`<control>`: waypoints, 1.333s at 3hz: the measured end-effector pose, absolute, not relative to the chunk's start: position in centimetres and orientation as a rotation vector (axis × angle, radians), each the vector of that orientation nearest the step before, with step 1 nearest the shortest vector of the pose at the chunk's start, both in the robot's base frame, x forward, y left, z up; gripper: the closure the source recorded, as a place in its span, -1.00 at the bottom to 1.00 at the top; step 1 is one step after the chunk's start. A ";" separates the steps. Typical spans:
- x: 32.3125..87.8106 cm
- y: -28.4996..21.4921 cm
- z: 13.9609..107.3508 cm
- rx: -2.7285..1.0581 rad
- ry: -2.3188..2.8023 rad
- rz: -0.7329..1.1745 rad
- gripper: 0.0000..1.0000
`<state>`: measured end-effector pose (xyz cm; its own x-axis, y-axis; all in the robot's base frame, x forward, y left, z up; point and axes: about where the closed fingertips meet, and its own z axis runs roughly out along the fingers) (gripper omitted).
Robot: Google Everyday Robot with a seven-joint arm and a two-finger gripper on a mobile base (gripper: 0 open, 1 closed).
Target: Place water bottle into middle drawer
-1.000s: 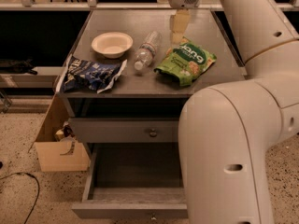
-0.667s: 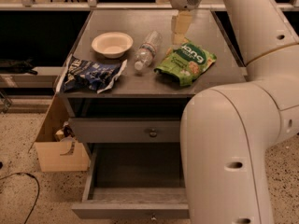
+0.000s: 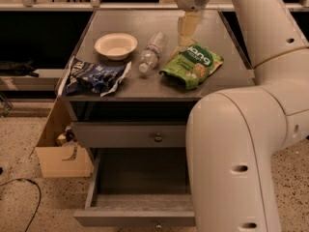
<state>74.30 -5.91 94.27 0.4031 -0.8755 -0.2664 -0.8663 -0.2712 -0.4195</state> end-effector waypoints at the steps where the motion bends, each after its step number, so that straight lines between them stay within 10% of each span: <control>1: 75.6 -5.3 93.9 -2.204 1.534 -0.119 -1.00; 4: 79.3 -2.1 91.6 -2.347 1.435 -0.288 -1.00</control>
Offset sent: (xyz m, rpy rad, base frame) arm 0.0560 0.0125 0.0242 -0.3439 0.0399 0.0227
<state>79.35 -2.11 91.59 0.4594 -0.8880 -0.0197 -0.8117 -0.4107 -0.4153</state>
